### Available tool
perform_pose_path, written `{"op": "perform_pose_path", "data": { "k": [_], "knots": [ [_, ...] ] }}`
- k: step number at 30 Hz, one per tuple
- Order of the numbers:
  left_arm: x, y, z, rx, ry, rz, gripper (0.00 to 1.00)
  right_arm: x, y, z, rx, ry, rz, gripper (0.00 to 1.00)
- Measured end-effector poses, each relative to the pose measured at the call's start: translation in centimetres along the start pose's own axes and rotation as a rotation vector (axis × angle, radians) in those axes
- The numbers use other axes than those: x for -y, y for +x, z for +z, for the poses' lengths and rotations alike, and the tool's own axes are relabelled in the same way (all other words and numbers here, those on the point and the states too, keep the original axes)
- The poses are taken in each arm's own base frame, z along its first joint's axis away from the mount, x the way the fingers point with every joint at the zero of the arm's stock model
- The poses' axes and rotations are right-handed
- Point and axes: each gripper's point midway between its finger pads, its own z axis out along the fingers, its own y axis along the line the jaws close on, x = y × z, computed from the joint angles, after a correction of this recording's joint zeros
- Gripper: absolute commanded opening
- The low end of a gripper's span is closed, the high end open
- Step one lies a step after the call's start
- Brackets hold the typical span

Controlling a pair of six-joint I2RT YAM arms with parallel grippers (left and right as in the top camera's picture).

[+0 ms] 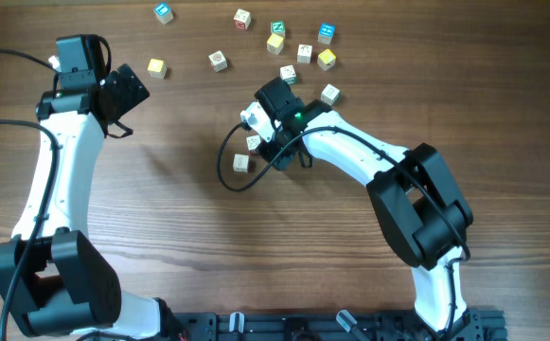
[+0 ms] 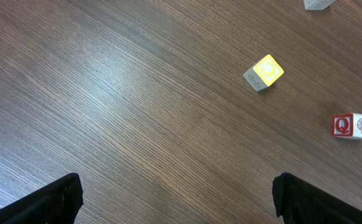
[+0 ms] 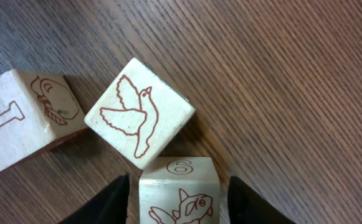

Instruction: Form a circle

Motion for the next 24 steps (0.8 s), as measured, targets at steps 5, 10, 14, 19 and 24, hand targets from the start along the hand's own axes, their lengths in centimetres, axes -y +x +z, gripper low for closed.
{"op": "perform_pose_path", "data": {
  "k": [5, 10, 14, 19, 24],
  "knots": [
    [0.0, 0.0, 0.0, 0.000, 0.000, 0.000, 1.00, 0.1, 0.0, 0.0, -0.001, 0.006, 0.000, 0.56],
    [0.0, 0.0, 0.0, 0.000, 0.000, 0.000, 1.00, 0.6, -1.9, -3.2, 0.075, 0.044, -0.008, 0.56],
    [0.0, 0.0, 0.0, 0.000, 0.000, 0.000, 1.00, 1.7, -5.5, -10.4, 0.257, 0.110, 0.016, 0.56],
    [0.0, 0.0, 0.0, 0.000, 0.000, 0.000, 1.00, 8.2, -4.5, -15.1, 0.329, 0.201, 0.243, 0.57],
    [0.0, 0.0, 0.0, 0.000, 0.000, 0.000, 1.00, 16.5, 2.4, -16.2, 0.250, 0.279, 0.540, 1.00]
  ]
}}
